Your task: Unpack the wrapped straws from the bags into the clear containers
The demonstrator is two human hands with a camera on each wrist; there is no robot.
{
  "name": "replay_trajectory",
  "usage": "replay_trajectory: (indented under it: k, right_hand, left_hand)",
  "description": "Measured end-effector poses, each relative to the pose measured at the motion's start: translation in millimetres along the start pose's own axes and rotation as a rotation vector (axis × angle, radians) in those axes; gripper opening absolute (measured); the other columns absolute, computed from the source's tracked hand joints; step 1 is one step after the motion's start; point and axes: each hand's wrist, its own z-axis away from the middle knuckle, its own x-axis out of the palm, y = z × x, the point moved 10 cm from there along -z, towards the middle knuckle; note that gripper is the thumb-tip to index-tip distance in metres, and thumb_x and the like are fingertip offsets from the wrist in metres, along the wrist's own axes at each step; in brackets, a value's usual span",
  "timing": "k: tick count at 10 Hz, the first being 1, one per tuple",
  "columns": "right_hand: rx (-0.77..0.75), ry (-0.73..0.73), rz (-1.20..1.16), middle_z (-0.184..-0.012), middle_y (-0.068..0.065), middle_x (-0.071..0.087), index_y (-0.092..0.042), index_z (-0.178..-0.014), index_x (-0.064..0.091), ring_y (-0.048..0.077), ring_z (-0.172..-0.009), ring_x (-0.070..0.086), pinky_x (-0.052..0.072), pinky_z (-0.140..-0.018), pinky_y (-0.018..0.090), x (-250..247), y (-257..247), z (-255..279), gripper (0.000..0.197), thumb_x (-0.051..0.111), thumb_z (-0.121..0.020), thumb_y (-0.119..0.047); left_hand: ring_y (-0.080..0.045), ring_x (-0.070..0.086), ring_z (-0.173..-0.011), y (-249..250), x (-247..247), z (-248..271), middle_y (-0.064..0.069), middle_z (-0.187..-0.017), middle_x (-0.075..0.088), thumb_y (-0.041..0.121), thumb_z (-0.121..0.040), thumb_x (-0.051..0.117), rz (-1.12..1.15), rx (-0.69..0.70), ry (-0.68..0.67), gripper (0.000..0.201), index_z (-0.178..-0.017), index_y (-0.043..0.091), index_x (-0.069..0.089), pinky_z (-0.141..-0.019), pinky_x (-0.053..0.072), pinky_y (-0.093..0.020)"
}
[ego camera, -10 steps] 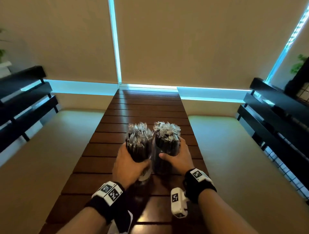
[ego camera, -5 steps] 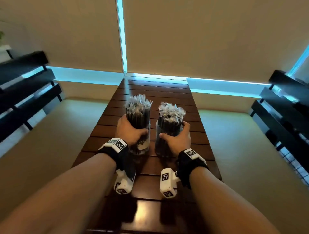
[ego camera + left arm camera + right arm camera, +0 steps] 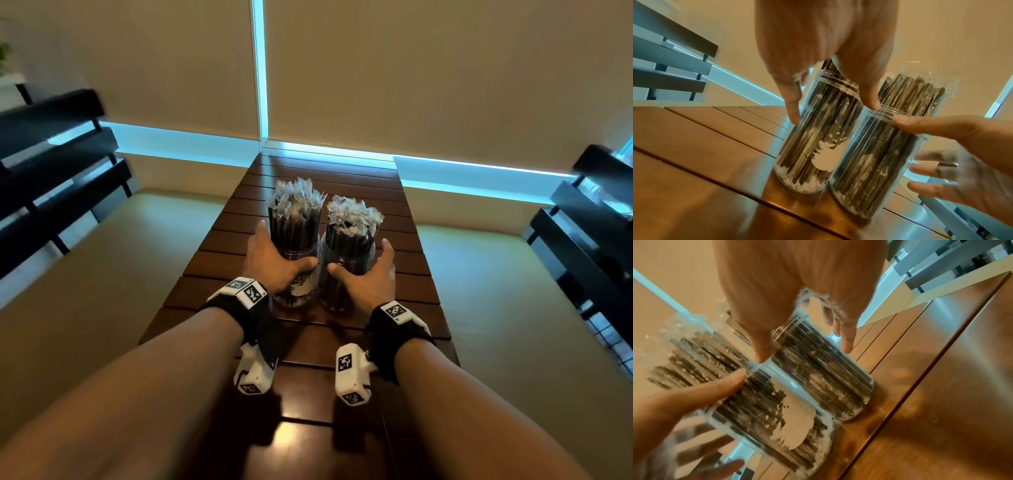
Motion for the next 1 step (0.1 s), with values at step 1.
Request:
replay_trajectory:
  k: [1]
  right_hand:
    - [0.002,0.03,-0.005,-0.151,0.016,0.031,-0.022,-0.153,0.019,0.031,-0.136,0.04,0.037,-0.105,0.035,-20.7,-14.6,11.2,0.1,0.081,-0.077,-0.042]
  left_hand:
    - [-0.032,0.022,-0.147,-0.7,-6.3,17.1,-0.017,-0.16,0.013,0.068,-0.059,0.08,-0.06,-0.094,-0.075,0.138,-0.156,0.014,-0.001,-0.117,0.03,-0.047]
